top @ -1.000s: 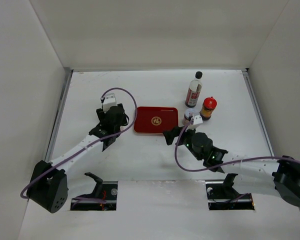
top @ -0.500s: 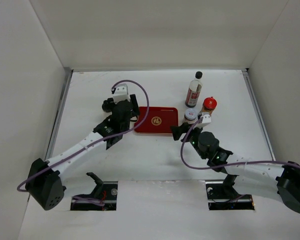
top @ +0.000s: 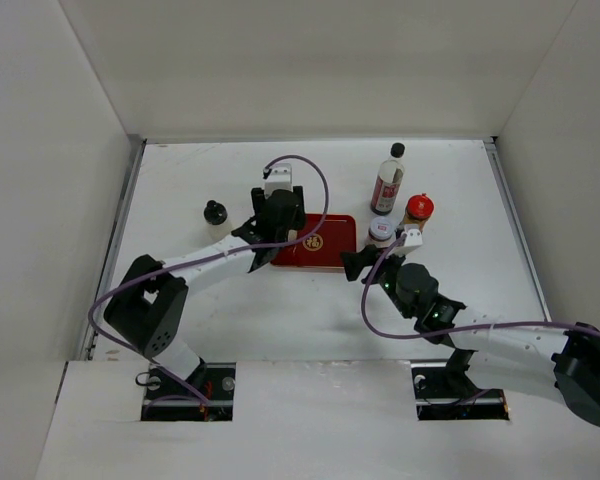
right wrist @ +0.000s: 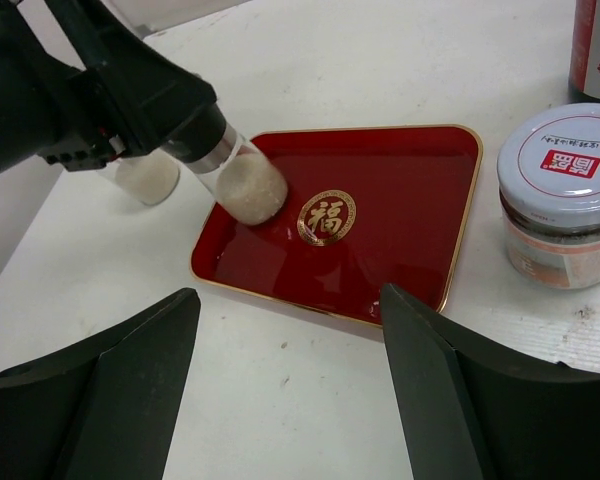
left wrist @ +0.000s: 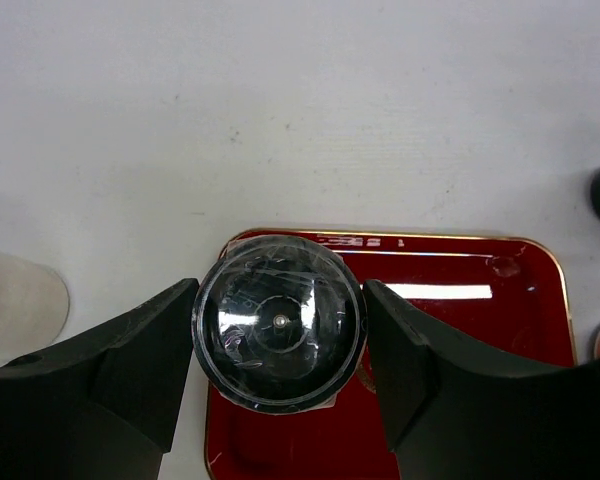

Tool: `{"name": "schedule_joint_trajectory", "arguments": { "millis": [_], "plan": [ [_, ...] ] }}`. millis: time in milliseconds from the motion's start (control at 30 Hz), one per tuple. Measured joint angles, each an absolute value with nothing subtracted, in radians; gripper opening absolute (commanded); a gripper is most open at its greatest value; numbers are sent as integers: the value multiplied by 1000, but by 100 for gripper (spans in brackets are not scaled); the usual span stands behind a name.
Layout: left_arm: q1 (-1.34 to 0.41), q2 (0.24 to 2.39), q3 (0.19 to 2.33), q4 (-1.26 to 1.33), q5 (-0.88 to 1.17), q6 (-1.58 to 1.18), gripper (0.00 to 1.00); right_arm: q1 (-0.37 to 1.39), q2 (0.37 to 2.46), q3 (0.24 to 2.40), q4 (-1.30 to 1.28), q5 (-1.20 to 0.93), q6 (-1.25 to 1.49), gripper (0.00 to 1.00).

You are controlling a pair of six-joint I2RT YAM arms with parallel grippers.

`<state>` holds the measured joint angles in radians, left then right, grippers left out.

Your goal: Organize the condiment bottles

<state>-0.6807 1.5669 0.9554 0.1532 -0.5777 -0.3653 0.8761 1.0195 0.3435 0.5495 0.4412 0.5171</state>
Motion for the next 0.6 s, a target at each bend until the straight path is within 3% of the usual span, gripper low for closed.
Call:
{"name": "schedule_joint_trajectory", "arguments": {
  "millis": [300, 400, 533, 600],
  "plan": [
    [-675, 1602, 977, 213, -572, -338, 37, 876, 1038, 344, 552, 440, 517, 80],
    [-675, 1623, 977, 224, -573, -327, 48, 876, 1047, 344, 552, 440, 517, 80],
    [-675, 1639, 979, 253, -582, -308, 72, 876, 1052, 344, 552, 440, 517, 80],
    [-676, 1640, 979, 260, -593, -302, 79, 876, 1052, 344, 553, 440, 517, 80]
  ]
}}
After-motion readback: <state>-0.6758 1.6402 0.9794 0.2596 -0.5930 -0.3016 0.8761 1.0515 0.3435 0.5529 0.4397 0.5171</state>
